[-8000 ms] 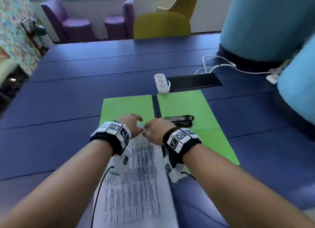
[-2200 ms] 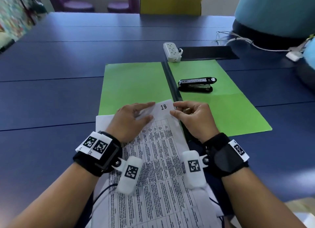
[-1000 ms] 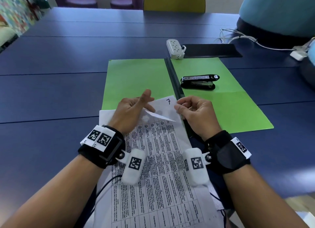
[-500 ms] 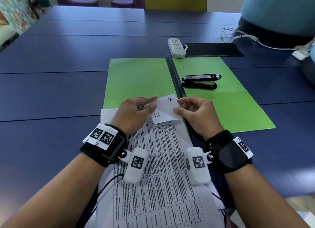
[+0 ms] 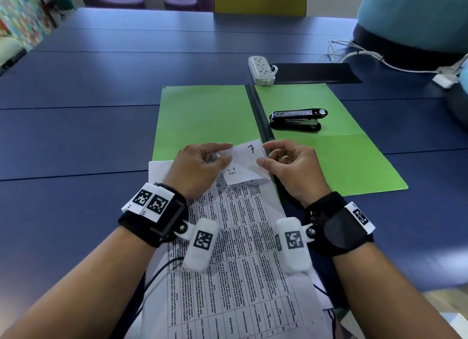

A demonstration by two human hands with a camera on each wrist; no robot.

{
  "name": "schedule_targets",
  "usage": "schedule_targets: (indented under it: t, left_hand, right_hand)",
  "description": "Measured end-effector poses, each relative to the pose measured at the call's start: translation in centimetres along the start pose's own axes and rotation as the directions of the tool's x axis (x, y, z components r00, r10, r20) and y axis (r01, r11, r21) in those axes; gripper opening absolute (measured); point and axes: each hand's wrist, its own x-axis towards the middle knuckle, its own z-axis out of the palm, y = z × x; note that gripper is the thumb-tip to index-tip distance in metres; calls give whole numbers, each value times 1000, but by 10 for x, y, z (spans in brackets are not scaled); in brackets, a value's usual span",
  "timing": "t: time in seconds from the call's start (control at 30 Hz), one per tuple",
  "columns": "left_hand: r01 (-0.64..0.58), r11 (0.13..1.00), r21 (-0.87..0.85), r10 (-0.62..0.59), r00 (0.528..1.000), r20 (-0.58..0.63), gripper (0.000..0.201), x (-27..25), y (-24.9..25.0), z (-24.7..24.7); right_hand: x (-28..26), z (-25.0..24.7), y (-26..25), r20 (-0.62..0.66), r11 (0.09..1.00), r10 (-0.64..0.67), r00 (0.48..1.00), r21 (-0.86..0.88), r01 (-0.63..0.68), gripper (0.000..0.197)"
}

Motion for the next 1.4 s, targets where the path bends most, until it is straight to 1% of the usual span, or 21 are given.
schedule_targets:
  t: [0.1, 0.2, 0.27, 0.33, 0.43, 0.57, 0.6, 0.67, 0.7, 0.77, 0.8, 0.83, 0.87, 0.9, 0.93, 0.97, 1.03, 1.1, 1.27, 1.33, 1.4]
  left_hand:
    - [-5, 1000, -16, 5, 1000, -8, 17, 0, -2, 0]
    - [24, 997, -72, -26, 999, -25, 12, 1, -1, 0]
    - [28, 991, -128, -30, 999, -15, 15, 0, 1, 0]
    - [6, 990, -138, -11, 999, -37, 19, 1, 2, 0]
    - [-13, 990, -142, 5, 998, -59, 19, 2, 2, 1]
    - [-12, 992, -128, 2, 997, -80, 10, 3, 2, 2]
    - [-4, 993, -115, -6, 997, -79, 11, 2, 4, 2]
    - [10, 997, -80, -17, 996, -89, 27, 1, 6, 3]
    - [16, 997, -74, -23, 995, -97, 33, 2, 6, 2]
    - [2, 997, -82, -10, 996, -92, 39, 2, 7, 2]
    - [-9, 997, -74, 2, 996, -93, 38, 2, 7, 1]
    - [-11, 998, -64, 5, 995, -95, 33, 3, 5, 2]
    - [-4, 998, -69, -3, 995, -98, 23, 3, 3, 2]
    - [7, 997, -82, -15, 996, -92, 11, 3, 0, 2]
    - [9, 996, -86, -17, 996, -84, 4, 3, -1, 1]
    - [13, 997, -75, -19, 997, -76, 14, 3, -2, 1]
    - [23, 999, -45, -25, 998, -50, 25, 3, -2, 0]
    - [12, 1000, -12, -13, 999, -33, 26, 1, 2, -1]
    - [15, 1000, -1, -15, 999, -52, 21, 0, 3, 0]
    - [18, 1000, -8, -18, 999, -44, 16, -1, 5, 0]
    - [22, 1000, -7, -22, 999, -47, 15, -1, 5, 0]
  right_hand:
    - [0, 0, 0, -2, 1000, -2, 1000, 5, 2, 23]
    - [0, 1, -1, -8, 999, -25, 1000, 37, 25, 22]
    - [-1, 1, -1, 1, 998, -57, 998, 38, 57, 20]
    - [-3, 1, -1, 31, 997, -76, 997, 26, 75, 16]
    - [-4, 1, -1, 92, 997, -71, 993, 5, 71, 13]
    - [-2, 0, 1, 88, 999, -24, 996, -22, 26, 14]
    - [-2, 0, 2, 91, 999, -15, 996, -36, 18, 13]
    - [-3, 0, 0, 112, 998, -27, 993, -51, 33, 11]
    - [-3, 0, -1, 121, 997, -42, 992, -57, 49, 20]
    - [-4, 1, -3, 115, 999, -37, 993, -29, 40, 39]
    - [-4, 0, -4, 97, 1000, -28, 995, -5, 28, 42]
    - [-4, 0, -4, 78, 1000, -18, 997, 4, 17, 41]
    - [-3, 1, -3, 56, 1000, -8, 998, 3, 8, 34]
    - [-2, 2, -2, 32, 1000, -4, 999, -1, 5, 25]
    - [-1, 2, -1, 11, 1000, -4, 1000, -3, 4, 15]
    - [0, 2, -1, -2, 1000, -6, 1000, -4, 6, 9]
    - [1, 1, 1, -6, 1000, -3, 1000, -8, 3, 13]
    - [0, 1, 0, 10, 1000, 4, 1000, -12, -4, 15]
    - [1, 1, 2, 2, 1000, 23, 1000, 3, -23, 20]
    - [1, 1, 1, -4, 1000, 27, 1000, -9, -27, 18]
    - [0, 0, 0, -7, 1000, 29, 1000, -11, -29, 17]
